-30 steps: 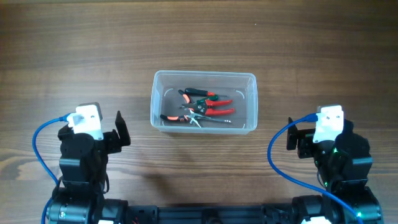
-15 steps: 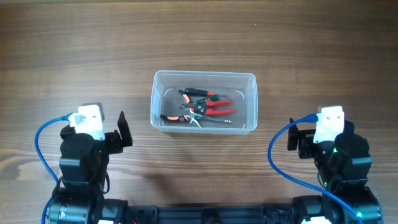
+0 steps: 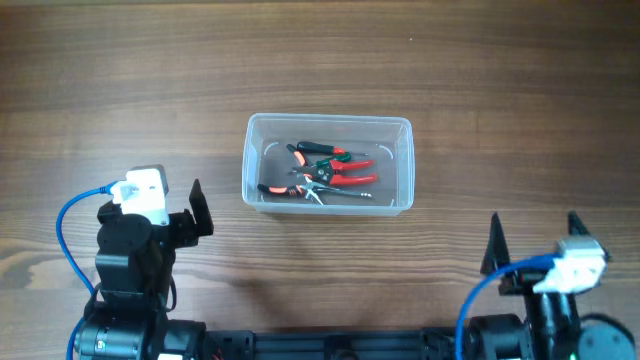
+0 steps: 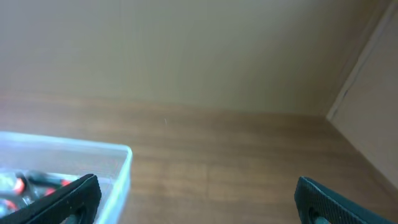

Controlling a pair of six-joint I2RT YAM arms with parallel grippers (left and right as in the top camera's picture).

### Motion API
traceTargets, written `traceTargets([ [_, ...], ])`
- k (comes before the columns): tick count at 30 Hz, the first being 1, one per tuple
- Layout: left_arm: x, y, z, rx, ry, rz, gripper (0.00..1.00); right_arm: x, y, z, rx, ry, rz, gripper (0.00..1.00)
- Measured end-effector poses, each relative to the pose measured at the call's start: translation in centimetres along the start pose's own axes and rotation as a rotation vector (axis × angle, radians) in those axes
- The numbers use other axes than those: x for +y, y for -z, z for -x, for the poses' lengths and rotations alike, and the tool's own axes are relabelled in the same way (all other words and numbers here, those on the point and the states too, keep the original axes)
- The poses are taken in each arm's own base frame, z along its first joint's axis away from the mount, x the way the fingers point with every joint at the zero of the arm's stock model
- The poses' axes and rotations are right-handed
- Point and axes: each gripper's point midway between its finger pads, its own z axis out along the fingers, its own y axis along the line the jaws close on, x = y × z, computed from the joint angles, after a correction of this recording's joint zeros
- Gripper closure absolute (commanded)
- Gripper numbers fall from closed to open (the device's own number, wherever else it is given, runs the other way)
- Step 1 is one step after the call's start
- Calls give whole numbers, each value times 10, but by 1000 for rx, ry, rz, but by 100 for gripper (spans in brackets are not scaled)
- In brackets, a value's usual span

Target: Pack container

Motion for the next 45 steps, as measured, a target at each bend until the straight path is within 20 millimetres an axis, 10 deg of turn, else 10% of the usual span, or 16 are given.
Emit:
traceTargets([
  [7, 0, 0, -1, 1, 0, 0, 0, 7, -45, 17, -316, -126, 16, 0],
  [18, 0, 0, -1, 2, 0, 0, 0, 19, -94, -107, -92, -133, 15, 0],
  [45, 0, 0, -4, 15, -3, 0, 0, 21, -94, -105, -99, -140, 28, 0],
])
